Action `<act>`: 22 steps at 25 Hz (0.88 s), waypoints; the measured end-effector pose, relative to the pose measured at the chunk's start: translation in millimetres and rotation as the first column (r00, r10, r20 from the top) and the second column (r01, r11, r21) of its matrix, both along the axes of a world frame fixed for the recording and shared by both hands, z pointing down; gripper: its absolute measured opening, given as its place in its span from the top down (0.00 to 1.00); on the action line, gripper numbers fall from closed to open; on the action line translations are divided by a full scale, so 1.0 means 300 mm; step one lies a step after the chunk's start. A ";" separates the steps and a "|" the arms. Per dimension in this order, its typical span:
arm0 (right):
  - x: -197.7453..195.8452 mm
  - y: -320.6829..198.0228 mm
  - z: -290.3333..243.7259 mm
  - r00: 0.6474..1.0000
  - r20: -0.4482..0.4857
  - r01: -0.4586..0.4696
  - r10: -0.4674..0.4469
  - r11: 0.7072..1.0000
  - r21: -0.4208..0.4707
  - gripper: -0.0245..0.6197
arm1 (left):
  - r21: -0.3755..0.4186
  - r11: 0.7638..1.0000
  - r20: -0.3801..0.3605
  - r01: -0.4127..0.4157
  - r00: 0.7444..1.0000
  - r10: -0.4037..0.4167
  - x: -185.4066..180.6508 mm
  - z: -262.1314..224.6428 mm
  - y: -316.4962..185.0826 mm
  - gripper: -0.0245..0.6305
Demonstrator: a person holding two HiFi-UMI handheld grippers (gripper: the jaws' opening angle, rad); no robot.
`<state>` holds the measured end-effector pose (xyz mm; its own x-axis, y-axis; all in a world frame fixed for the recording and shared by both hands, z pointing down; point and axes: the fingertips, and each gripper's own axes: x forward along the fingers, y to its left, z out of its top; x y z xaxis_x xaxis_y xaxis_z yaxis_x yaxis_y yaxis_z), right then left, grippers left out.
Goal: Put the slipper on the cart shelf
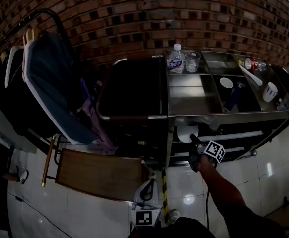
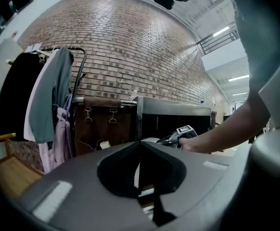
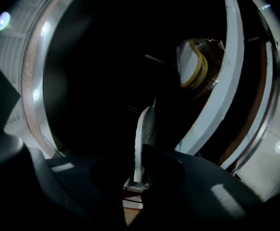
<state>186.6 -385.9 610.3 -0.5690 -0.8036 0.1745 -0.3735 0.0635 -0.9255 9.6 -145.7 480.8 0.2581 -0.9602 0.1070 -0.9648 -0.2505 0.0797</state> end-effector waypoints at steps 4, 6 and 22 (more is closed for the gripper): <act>0.009 -0.045 0.022 1.000 -0.009 -0.020 0.020 0.999 -0.035 0.89 | -0.010 1.000 -0.019 0.003 1.000 -0.004 0.003 -0.002 -0.006 0.94; 0.007 -0.056 0.028 1.000 -0.001 -0.028 0.028 0.998 -0.054 0.84 | -0.010 1.000 -0.022 0.005 1.000 -0.006 0.002 -0.003 -0.009 0.94; 0.026 -0.006 -0.002 0.889 -0.459 -0.001 -0.006 1.000 -0.015 0.66 | 0.008 1.000 -0.031 -0.025 0.999 0.025 0.036 -0.024 -0.001 0.93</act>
